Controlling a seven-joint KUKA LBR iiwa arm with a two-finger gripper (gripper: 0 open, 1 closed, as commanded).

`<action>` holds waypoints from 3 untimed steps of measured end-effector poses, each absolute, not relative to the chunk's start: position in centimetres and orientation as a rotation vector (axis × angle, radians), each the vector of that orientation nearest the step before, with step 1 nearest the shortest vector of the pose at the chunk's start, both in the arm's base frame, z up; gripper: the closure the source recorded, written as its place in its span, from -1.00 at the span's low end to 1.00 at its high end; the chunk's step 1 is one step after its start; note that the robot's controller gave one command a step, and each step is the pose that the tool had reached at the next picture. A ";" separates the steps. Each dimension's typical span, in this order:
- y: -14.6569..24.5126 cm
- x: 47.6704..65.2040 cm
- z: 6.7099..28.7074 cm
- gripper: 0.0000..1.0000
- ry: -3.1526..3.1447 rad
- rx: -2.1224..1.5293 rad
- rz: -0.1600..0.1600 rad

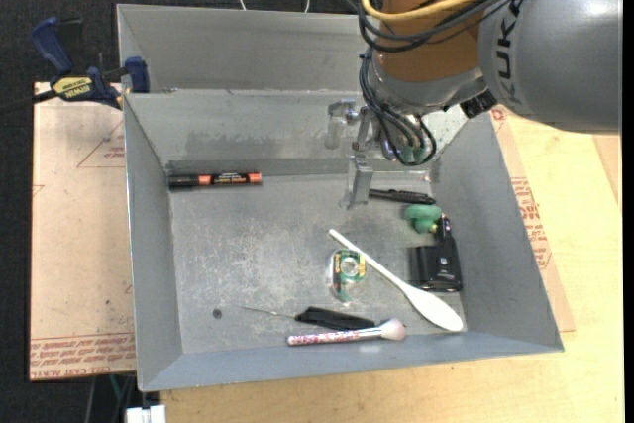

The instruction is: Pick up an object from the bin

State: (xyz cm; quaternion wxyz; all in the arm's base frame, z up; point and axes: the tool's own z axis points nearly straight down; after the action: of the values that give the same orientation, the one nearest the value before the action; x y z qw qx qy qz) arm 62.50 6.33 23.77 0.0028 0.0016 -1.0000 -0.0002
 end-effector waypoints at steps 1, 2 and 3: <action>6.3 62.6 24.3 -1.00 -3.144 0.001 -0.002; 2.1 58.5 12.8 -1.00 -3.128 -0.314 -0.003; -0.6 56.9 15.6 -1.00 -3.094 -0.588 -0.007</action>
Offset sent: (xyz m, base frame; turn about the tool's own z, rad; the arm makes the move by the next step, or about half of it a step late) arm -0.0620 -0.0644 -0.1677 0.3074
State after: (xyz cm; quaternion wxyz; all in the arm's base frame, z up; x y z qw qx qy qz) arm 56.95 -0.55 15.64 -0.0040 -0.1865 -0.9824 -0.0021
